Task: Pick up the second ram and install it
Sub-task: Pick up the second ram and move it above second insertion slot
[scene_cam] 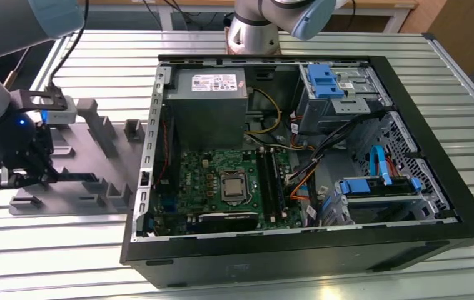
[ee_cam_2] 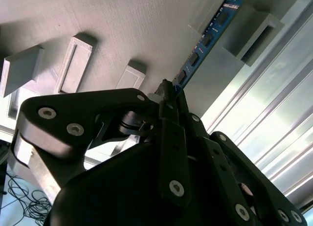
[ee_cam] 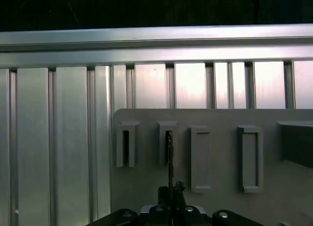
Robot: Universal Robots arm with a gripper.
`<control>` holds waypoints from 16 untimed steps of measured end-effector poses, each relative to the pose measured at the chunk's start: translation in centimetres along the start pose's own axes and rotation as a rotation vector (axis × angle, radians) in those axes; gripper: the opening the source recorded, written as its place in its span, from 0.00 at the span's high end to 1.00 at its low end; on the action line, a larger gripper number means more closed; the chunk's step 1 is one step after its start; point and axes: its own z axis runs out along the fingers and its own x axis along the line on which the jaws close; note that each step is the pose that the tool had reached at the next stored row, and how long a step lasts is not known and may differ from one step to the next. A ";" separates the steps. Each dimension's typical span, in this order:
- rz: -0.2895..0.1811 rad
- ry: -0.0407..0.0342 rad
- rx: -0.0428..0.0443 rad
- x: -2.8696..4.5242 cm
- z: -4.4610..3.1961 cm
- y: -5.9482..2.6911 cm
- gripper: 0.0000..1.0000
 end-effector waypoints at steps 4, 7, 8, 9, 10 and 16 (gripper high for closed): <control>0.000 0.0000 0.0000 -0.01 -0.39 0.00 0.86; 0.000 0.0000 0.0000 -0.01 -0.82 0.00 0.86; 0.000 0.0000 0.0000 -0.01 -1.04 0.00 0.86; 0.000 -0.0001 0.0001 -0.02 -1.28 0.00 0.86; 0.000 -0.0001 0.0000 -0.03 -1.55 0.00 0.86; 0.000 -0.0001 0.0001 -0.06 -3.26 0.00 0.86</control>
